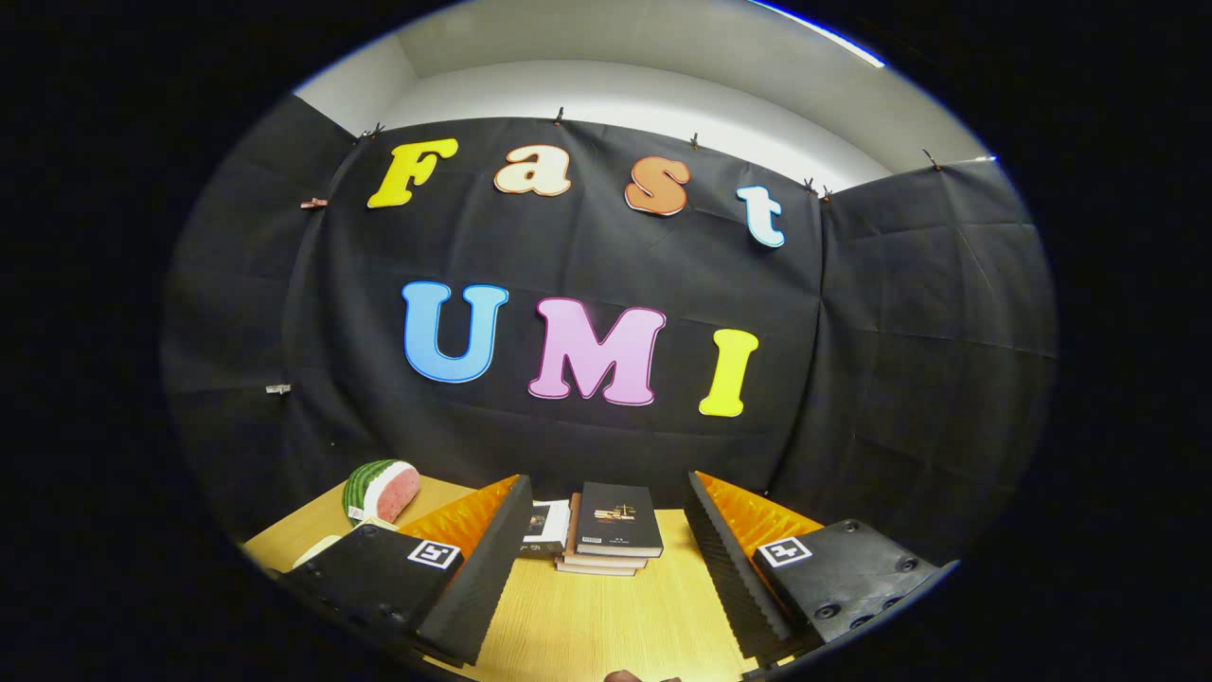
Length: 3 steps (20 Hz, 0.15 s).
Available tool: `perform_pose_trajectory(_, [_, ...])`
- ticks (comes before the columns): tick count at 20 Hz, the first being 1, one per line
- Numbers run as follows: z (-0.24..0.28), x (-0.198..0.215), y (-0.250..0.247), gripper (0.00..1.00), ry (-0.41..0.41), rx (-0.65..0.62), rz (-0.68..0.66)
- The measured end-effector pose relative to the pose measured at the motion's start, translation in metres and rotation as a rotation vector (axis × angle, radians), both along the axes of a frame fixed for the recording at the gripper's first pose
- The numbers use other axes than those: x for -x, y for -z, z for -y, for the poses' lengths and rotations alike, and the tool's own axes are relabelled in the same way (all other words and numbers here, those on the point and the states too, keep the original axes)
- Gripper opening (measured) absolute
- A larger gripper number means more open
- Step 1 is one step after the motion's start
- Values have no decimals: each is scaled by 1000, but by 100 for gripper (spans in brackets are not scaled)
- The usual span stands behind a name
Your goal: Open the storage box then place both shoes into the box .Put the left shoe in first, then the right shoe, with the right side of both shoes facing outward in a uniform manner.
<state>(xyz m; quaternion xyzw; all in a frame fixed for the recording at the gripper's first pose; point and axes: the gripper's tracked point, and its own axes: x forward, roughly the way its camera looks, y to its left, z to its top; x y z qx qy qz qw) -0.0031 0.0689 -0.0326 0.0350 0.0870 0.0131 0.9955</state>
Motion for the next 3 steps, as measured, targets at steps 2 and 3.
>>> perform_pose_trajectory(2, [9, 6, 3, 98, 18, -7, -15])
perform_pose_trajectory(3, [11, 6, 6, 98, 26, -14, -22])
